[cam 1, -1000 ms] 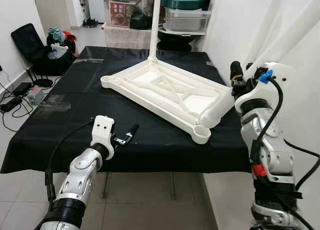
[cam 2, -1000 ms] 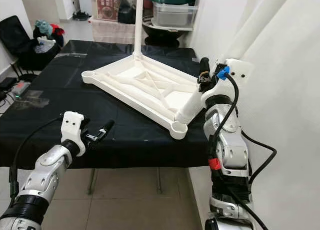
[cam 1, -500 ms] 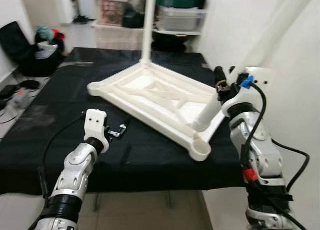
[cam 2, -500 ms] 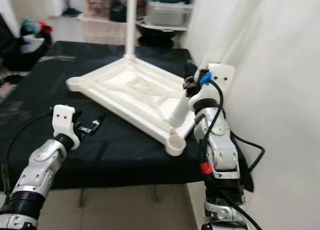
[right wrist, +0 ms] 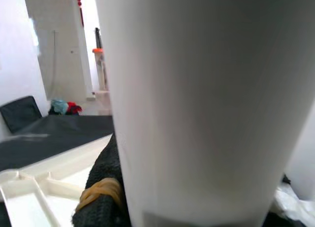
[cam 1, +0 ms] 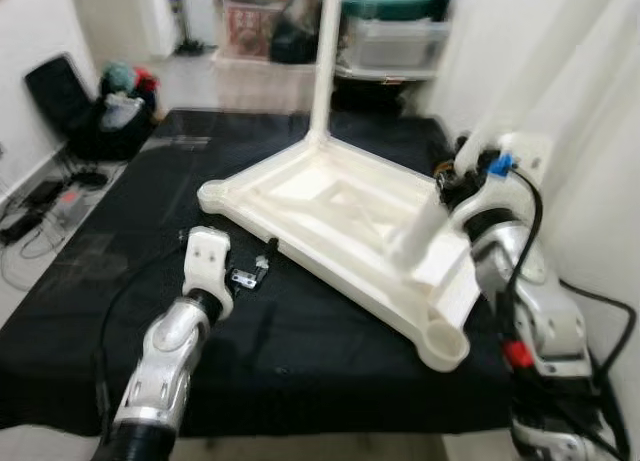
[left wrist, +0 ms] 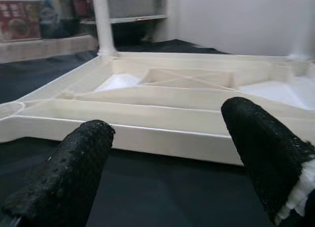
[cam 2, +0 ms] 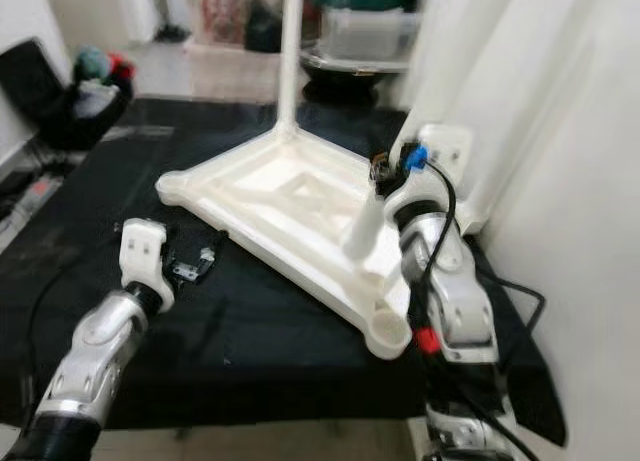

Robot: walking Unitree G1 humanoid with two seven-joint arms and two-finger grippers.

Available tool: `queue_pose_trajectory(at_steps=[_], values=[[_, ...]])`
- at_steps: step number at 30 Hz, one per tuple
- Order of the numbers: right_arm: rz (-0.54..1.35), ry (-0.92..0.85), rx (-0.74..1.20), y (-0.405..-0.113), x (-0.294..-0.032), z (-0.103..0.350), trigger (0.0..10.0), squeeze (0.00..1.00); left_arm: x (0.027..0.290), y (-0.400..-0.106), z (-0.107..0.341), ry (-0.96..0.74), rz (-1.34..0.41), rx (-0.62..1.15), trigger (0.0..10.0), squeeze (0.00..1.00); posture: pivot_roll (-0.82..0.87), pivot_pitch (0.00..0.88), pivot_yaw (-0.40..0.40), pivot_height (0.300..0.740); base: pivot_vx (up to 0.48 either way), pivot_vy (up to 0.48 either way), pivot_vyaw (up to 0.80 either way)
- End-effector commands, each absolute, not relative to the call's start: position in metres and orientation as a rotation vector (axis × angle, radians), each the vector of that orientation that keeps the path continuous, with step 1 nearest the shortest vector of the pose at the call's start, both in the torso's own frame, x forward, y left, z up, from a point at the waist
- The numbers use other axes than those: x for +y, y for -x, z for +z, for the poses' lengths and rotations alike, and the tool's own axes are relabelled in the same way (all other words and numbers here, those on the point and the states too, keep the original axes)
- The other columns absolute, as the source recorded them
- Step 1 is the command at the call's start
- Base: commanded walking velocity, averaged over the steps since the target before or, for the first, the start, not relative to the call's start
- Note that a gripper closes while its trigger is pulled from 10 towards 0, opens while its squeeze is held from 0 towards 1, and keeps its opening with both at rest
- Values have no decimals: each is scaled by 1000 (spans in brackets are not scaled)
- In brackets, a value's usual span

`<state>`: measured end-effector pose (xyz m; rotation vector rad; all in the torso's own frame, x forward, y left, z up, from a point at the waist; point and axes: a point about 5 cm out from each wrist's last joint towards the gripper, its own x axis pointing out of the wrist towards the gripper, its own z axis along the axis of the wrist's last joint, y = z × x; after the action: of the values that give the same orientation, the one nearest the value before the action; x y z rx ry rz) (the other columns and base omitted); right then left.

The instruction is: Building children table

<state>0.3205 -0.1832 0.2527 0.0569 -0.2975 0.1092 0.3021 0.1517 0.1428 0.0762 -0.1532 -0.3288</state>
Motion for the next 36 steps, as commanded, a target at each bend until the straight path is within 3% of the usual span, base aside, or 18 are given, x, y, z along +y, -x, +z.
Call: queue_pose_trajectory(at_steps=[1, 8, 11, 26, 30, 36], values=[[108, -20, -296, -312, -192, 251, 10000, 0, 156, -280, 145, -128, -276, -148, 10000, 0, 55, 0, -83, 740, 0, 0, 0], [98, 18, -262, -303, -200, 241, 10000, 0, 164, -253, 150, -148, -195, -136, 10000, 0, 65, 0, -85, 740, 0, 0, 0], [123, 19, -237, -300, -201, 239, 10000, 0, 170, -237, 125, -229, -161, -15, 10000, 0, 83, 0, -105, 740, 0, 0, 0], [276, 43, -205, -303, -194, 240, 10000, 0, 165, -234, 119, -276, -168, 41, 10000, 0, 92, 0, -103, 740, 0, 0, 0], [462, 41, -119, -299, -184, 224, 10000, 0, 164, -235, 118, -276, -168, 43, 10000, 0, 101, 0, -110, 740, 0, 0, 0], [550, -1, -45, -297, -189, 211, 10000, 0, 164, -236, 118, -271, -163, 48, 10000, 0, 103, 0, -116, 740, 0, 0, 0]])
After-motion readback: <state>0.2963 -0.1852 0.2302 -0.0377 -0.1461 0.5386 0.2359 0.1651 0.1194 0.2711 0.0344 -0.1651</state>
